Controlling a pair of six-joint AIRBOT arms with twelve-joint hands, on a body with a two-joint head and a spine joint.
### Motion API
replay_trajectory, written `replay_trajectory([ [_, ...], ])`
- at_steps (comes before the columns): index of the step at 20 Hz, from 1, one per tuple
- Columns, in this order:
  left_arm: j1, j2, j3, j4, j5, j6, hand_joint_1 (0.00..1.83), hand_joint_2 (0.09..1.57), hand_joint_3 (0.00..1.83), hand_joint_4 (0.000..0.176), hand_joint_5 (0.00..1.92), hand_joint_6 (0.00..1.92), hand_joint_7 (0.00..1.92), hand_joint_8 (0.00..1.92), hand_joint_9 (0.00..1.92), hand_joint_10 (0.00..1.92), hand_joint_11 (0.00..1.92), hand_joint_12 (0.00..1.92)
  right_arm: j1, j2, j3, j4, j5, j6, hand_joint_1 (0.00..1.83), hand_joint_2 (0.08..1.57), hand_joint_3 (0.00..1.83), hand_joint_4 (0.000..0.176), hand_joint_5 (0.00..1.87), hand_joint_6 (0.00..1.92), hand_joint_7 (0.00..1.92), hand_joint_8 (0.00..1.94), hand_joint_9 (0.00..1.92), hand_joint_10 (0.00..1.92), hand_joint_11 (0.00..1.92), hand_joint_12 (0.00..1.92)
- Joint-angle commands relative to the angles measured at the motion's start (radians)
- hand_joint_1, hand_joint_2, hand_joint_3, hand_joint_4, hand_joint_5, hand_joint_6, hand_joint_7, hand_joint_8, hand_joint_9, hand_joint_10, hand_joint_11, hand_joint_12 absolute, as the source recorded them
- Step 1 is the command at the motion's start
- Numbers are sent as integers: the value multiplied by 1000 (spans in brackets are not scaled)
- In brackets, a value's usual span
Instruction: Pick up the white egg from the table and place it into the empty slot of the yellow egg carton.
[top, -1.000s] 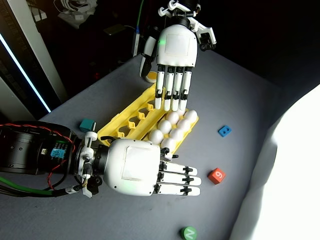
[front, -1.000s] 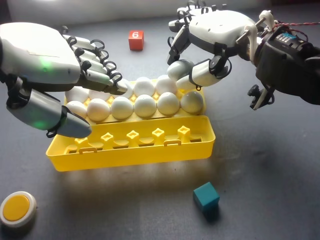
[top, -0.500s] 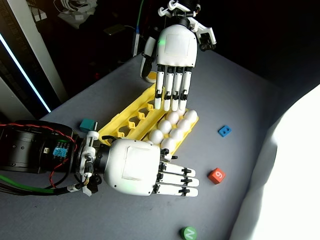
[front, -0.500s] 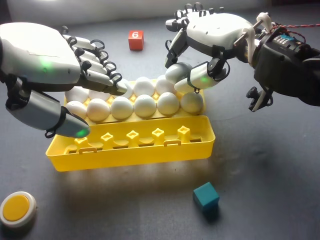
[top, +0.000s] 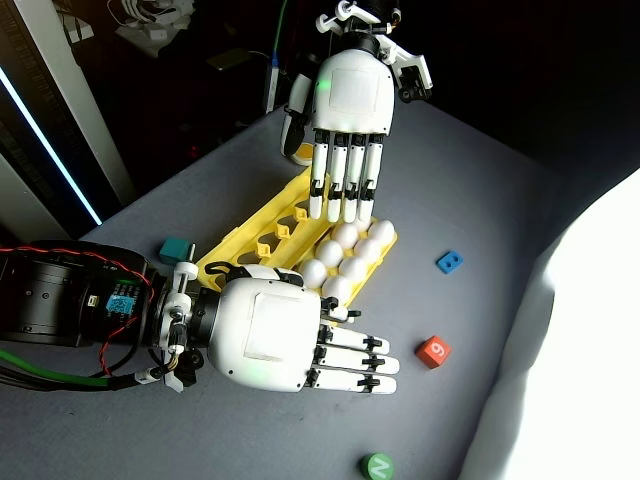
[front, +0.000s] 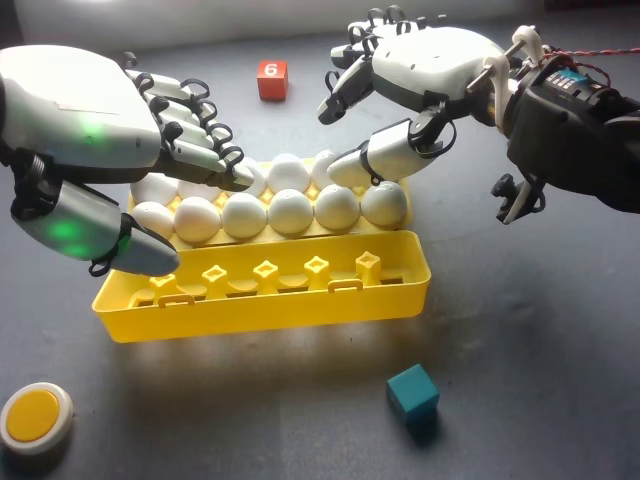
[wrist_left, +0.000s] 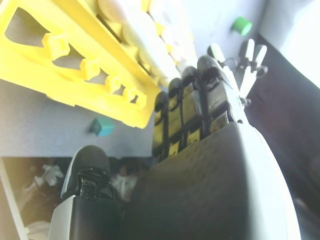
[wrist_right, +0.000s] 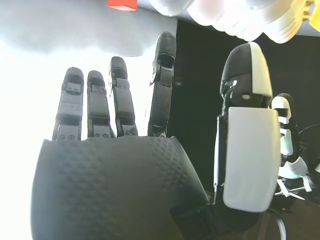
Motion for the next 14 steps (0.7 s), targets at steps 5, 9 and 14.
replay_trajectory([
  [5,-14,-3,5,-38,29,3,162,1270,0,0,199,7,211,7,188,11,0,496,10,41,-14,-10,108,1,711,929,1,140,778,1,272,2,0,0,0,0],
  [9,-11,-3,4,-38,29,3,137,1294,4,0,173,2,190,2,168,1,0,432,19,176,-112,-10,80,-10,683,933,4,160,768,0,270,1,0,0,0,0],
  [14,-10,-2,4,-38,31,3,143,1293,2,0,212,8,218,4,196,7,0,535,-15,358,-257,-10,79,-30,506,960,0,50,685,0,358,3,252,11,0,664],
])
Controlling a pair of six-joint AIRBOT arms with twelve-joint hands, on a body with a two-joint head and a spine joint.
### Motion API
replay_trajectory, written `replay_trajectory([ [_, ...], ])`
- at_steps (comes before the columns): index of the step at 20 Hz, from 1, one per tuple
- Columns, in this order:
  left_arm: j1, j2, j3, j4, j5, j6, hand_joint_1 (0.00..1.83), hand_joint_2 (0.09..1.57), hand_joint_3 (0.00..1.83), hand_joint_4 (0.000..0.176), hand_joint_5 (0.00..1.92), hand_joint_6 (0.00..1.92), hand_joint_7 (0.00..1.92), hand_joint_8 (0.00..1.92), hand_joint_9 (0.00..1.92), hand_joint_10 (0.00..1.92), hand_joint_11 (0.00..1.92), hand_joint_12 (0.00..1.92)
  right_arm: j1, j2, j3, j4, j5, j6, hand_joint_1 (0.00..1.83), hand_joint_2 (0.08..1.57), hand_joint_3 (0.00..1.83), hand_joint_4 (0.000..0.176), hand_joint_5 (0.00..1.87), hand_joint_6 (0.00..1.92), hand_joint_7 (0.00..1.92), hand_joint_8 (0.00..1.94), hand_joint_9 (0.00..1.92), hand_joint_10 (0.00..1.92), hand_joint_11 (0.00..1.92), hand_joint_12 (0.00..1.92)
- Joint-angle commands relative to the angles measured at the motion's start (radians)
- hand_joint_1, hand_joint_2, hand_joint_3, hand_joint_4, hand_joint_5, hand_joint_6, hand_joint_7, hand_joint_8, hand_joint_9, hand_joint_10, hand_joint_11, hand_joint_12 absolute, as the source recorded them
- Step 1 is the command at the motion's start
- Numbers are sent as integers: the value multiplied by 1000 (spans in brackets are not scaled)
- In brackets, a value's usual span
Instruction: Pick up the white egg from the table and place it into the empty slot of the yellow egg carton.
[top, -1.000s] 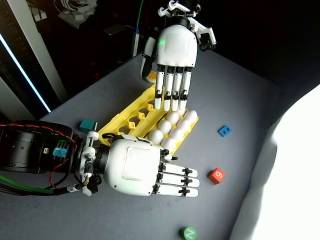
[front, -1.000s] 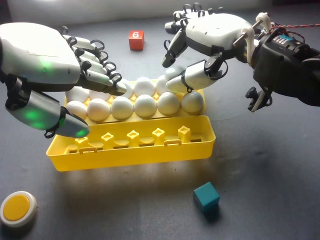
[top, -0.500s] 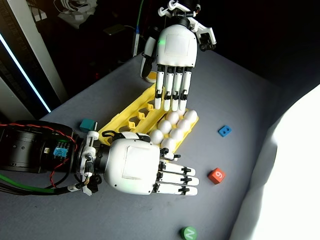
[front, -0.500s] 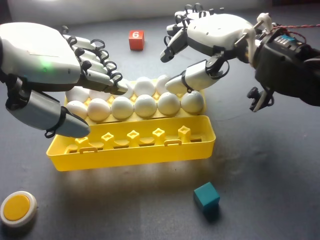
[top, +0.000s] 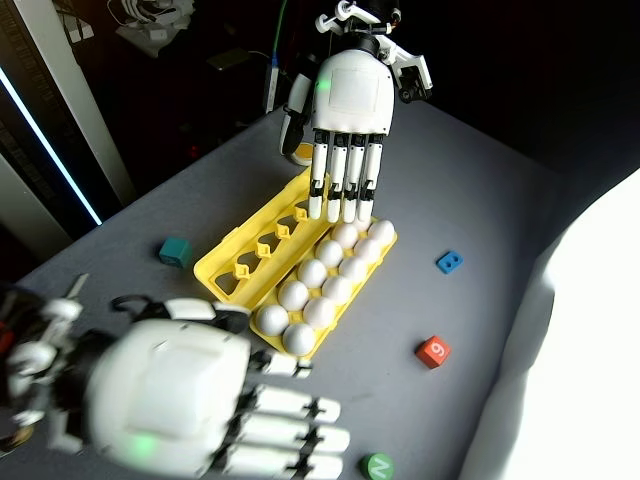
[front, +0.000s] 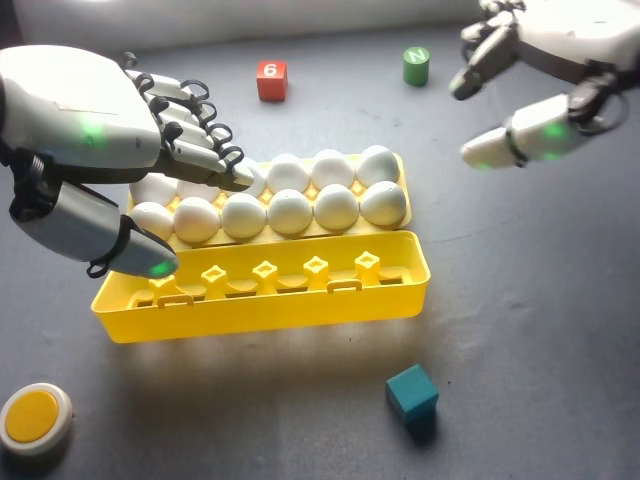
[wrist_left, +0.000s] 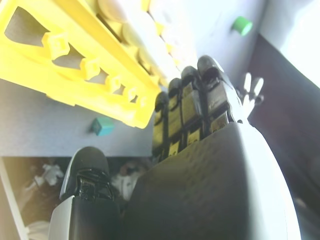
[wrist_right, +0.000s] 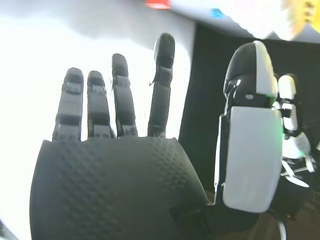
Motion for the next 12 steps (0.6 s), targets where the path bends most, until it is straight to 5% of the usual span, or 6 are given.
replay_trajectory([
  [1,-11,-2,4,-38,33,2,151,1291,1,0,225,10,233,7,211,11,0,579,0,17,-14,-9,98,1,373,1010,2,25,664,1,451,4,369,19,2,873],
  [4,-3,0,2,-38,37,2,219,1276,2,0,411,172,497,140,418,223,0,979,-18,104,-91,-9,98,-5,163,1065,0,0,717,36,735,77,702,131,231,1078],
  [5,5,1,2,-38,38,2,422,1228,3,0,307,1539,363,1520,284,1581,37,1733,-22,135,-115,-9,98,-8,181,1072,0,0,682,414,601,859,488,1183,330,1490],
  [6,12,1,1,-37,39,2,451,1237,5,0,537,1845,525,1841,455,1853,473,1883,-23,159,-134,-9,98,-8,213,1090,1,0,459,1620,521,1725,540,1773,576,1835],
  [7,19,2,1,-37,40,2,348,1298,8,44,1382,1918,1509,1918,1500,1918,1484,1919,-24,178,-146,-9,97,-8,243,1101,0,0,1167,1909,1323,1932,1325,1915,1536,1918],
  [12,23,3,9,-37,49,4,983,1250,0,118,1570,1921,1715,1921,1813,1921,1909,1921,-40,279,-221,-9,74,-10,472,1238,21,35,1542,1921,1688,1941,1684,1921,1772,1921],
])
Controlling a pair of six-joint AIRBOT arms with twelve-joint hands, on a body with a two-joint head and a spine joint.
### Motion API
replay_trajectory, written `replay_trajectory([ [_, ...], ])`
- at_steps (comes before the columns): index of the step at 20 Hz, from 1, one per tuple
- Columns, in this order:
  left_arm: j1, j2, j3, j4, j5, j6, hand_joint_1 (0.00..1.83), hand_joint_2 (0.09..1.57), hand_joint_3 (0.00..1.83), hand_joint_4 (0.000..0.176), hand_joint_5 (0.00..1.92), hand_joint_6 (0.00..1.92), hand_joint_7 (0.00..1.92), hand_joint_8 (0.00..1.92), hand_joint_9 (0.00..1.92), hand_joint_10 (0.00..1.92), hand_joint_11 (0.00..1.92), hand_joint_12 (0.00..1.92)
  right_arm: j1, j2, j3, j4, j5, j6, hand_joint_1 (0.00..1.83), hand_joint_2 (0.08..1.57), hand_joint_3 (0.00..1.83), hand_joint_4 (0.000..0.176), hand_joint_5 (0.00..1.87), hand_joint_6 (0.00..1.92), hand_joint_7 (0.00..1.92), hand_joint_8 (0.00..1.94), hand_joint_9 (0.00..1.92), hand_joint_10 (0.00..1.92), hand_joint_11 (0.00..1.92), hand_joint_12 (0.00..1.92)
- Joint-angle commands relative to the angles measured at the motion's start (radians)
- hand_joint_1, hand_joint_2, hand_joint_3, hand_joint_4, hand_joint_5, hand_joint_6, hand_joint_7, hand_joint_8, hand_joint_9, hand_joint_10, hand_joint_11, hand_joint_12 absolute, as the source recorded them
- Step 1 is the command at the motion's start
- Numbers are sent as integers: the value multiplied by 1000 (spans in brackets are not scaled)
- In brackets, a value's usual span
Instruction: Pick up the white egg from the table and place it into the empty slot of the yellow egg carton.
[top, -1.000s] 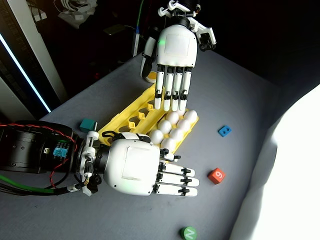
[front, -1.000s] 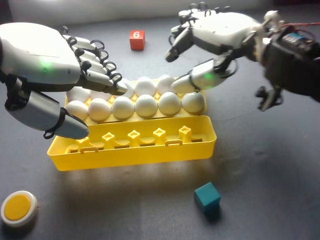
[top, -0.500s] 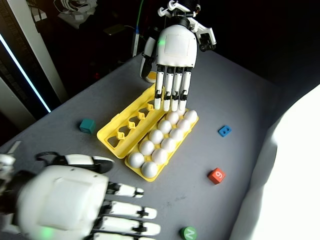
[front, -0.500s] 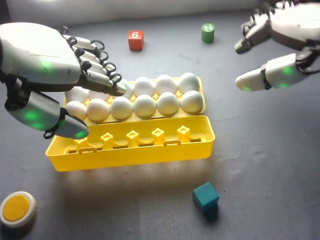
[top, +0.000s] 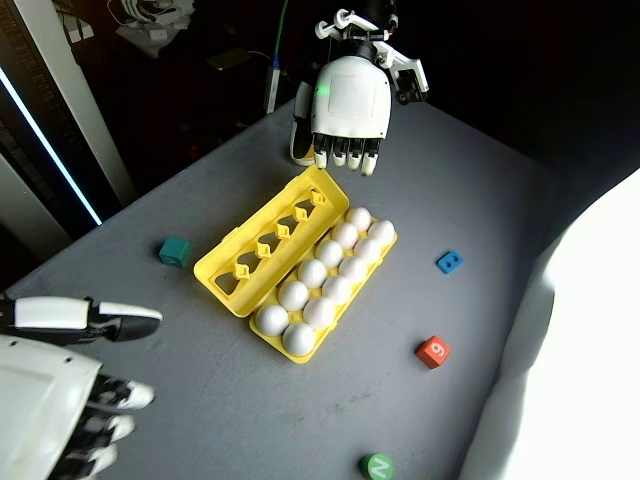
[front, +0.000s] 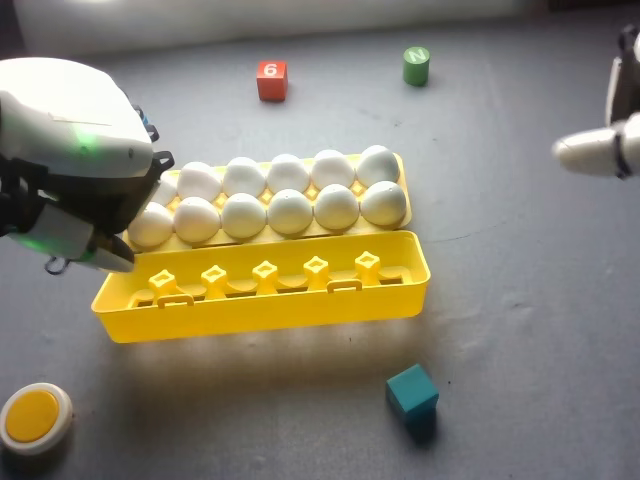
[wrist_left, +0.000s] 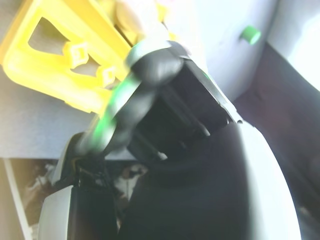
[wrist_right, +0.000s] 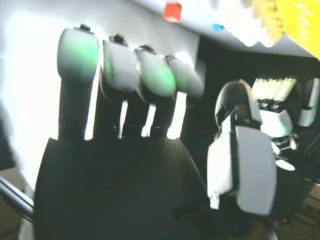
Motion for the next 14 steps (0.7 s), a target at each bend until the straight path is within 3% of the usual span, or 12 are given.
replay_trajectory([
  [1,-11,1,2,-33,31,1,983,1250,0,118,1570,1921,1715,1921,1813,1921,1909,1921,7,15,-10,-6,99,3,472,1238,21,35,1542,1921,1688,1941,1684,1921,1772,1921],
  [2,-12,1,0,-33,31,4,1188,1268,2,164,1580,1921,1707,1921,1784,1921,1835,1921,7,34,-25,-6,102,3,866,1315,25,37,1456,1921,1643,1941,1670,1921,1794,1921],
  [3,-13,1,-2,-33,31,8,1259,1248,0,176,1555,1921,1688,1921,1760,1921,1776,1921,4,46,-35,-6,101,4,1026,1301,0,46,1439,1921,1620,1941,1655,1921,1761,1921],
  [8,-31,1,-3,-13,31,12,1177,1290,12,176,1507,1921,1658,1921,1729,1921,1743,1921,-21,57,-39,7,102,11,1080,1305,3,56,1417,1921,1589,1941,1621,1921,1689,1921],
  [10,-35,1,-2,-13,31,12,1058,1302,18,176,1458,1921,1629,1921,1689,1921,1653,1921,-23,57,-40,7,104,11,1125,1279,0,60,1414,1921,1589,1941,1625,1921,1702,1921],
  [13,-34,1,-6,-8,31,12,1125,1274,5,176,1490,1921,1642,1921,1692,1921,1625,1921,-32,55,-41,7,127,11,1151,1273,0,66,1406,1921,1590,1941,1632,1921,1713,1921],
  [14,-34,1,-9,-8,33,12,1098,1322,29,176,1508,1921,1669,1921,1718,1921,1629,1921,-32,55,-43,7,133,11,1123,1297,3,80,1435,1921,1605,1941,1643,1921,1717,1921],
])
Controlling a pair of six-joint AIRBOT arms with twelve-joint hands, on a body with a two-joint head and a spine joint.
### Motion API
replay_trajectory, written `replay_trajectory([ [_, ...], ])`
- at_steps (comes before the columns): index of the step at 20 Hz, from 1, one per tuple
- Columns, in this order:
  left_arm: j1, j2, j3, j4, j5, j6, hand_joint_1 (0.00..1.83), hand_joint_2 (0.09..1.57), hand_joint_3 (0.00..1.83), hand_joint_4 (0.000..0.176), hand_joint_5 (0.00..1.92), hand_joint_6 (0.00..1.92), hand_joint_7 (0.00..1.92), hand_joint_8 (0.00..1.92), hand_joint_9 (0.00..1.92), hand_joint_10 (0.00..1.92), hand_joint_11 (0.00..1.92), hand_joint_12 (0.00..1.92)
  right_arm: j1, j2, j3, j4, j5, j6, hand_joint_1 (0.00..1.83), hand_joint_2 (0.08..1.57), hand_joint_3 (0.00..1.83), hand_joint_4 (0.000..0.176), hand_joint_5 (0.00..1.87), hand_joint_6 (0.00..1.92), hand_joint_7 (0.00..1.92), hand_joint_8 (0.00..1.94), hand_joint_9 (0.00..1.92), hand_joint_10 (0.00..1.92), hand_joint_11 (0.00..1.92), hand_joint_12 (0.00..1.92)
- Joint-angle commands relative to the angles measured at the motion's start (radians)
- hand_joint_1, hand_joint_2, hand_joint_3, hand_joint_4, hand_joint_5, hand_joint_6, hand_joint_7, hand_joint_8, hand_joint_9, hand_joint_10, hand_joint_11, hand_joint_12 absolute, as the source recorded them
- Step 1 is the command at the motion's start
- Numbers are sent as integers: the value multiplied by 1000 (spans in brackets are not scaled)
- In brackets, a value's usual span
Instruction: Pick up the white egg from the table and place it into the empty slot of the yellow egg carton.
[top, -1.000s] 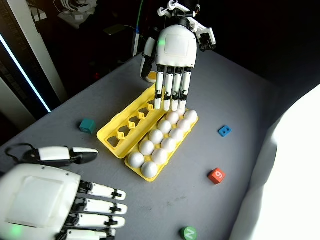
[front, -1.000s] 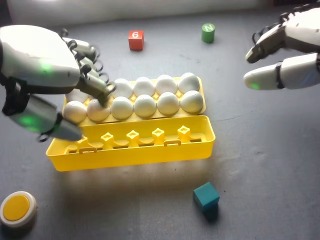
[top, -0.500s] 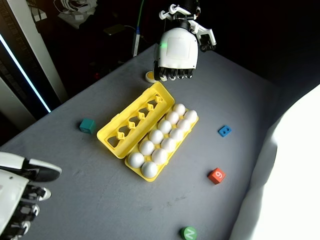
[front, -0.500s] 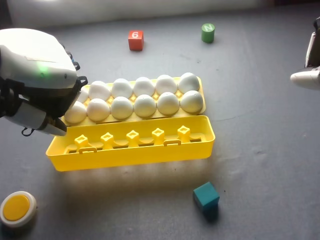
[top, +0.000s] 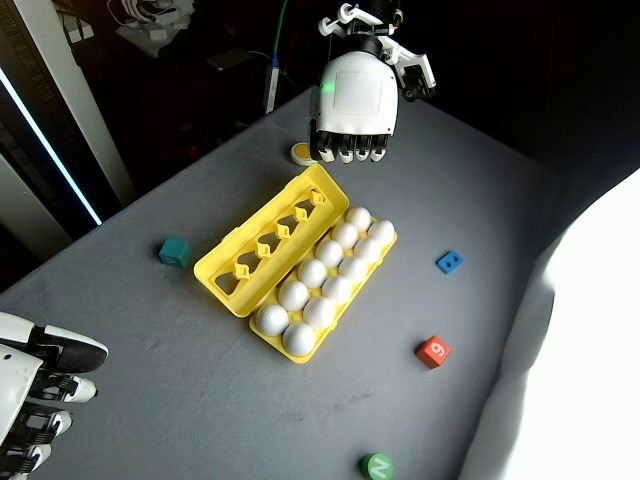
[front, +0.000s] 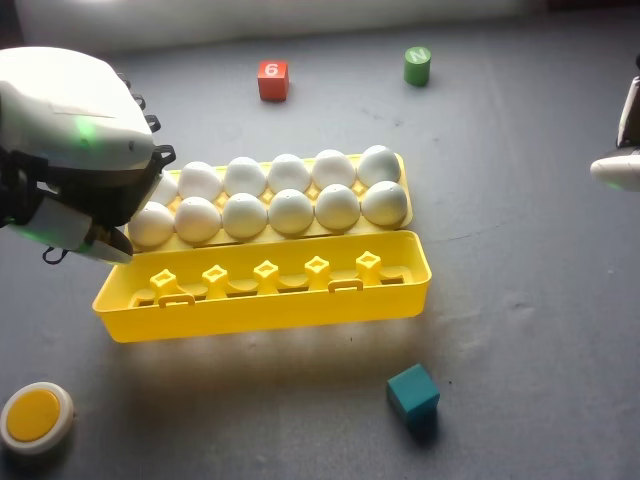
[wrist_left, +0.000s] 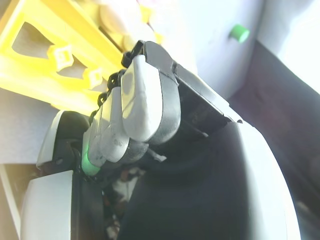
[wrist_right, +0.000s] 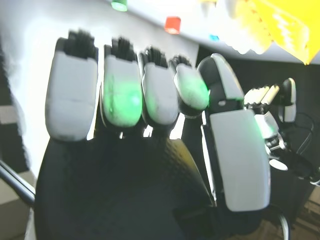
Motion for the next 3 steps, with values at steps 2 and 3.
replay_trajectory([
  [2,-15,2,-7,-29,32,5,1086,1359,48,176,1539,1921,1637,1921,1693,1921,1669,1921,6,7,-3,-5,117,6,1103,1334,17,83,1436,1921,1591,1941,1629,1921,1711,1921],
  [3,-17,2,-8,-29,32,5,1103,1349,43,176,1547,1921,1625,1921,1678,1921,1658,1921,6,7,-5,-5,118,6,1123,1321,8,89,1395,1921,1555,1941,1599,1921,1685,1921],
])
